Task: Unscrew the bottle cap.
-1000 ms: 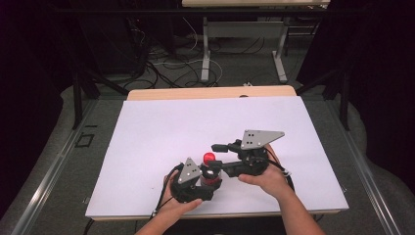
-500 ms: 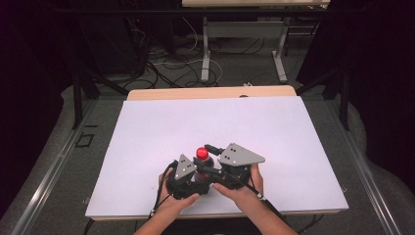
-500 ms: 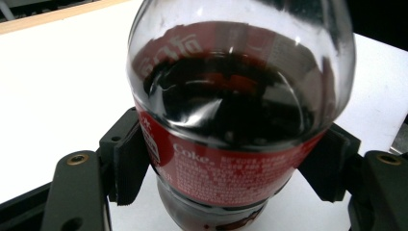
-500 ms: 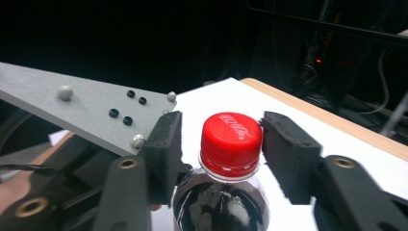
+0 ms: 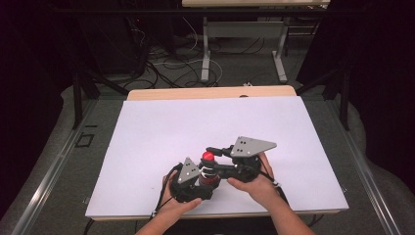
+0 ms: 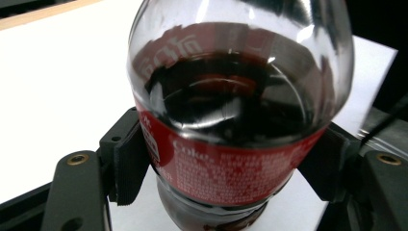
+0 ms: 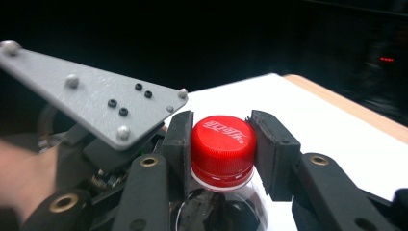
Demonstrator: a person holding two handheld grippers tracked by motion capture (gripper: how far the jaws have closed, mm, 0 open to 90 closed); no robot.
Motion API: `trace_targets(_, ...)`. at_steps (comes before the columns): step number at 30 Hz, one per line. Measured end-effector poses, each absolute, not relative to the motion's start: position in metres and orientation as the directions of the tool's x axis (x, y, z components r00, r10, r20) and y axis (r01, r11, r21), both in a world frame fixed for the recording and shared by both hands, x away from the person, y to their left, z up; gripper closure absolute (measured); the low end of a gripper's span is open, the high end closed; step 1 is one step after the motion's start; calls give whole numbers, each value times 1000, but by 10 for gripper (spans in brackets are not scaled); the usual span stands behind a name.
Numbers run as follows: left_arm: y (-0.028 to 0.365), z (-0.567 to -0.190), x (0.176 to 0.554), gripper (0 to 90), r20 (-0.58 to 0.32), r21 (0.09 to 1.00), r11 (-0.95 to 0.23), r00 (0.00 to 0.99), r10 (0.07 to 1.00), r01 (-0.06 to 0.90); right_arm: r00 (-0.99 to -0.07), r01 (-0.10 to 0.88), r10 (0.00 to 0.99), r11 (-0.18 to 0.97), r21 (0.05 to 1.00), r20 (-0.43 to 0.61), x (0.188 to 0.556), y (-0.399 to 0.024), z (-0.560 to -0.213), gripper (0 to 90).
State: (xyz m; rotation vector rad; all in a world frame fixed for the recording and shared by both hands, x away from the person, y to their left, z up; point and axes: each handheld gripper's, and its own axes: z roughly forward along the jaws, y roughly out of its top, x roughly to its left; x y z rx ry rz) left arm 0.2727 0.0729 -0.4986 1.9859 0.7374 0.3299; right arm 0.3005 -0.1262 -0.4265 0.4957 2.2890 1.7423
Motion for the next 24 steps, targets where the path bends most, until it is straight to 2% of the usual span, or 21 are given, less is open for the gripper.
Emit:
trace_targets(7,68,-499,269,290,-81,862,-385,839,537,329,-988,81,151,273,959,41,317,-145,-425,612)
trace_targets(11,66,-499,268,290,-77,861,-388,840,538,328,-993,60,118,280,958,28,317,-147,-424,611)
trace_targets(14,67,-500,269,290,-72,861,-384,826,559,334,-988,64,153,282,957,21,316,-146,-425,597)
trace_targets(16,70,-499,271,290,-78,861,-367,805,588,352,-982,92,184,259,961,45,314,-144,-425,517)
trace_targets(18,73,-499,273,290,-81,861,-354,787,611,364,-973,112,225,240,964,57,312,-142,-423,510)
trace_targets(24,80,-498,278,290,-79,860,-319,723,687,398,-896,154,441,215,964,45,297,-125,-421,496)
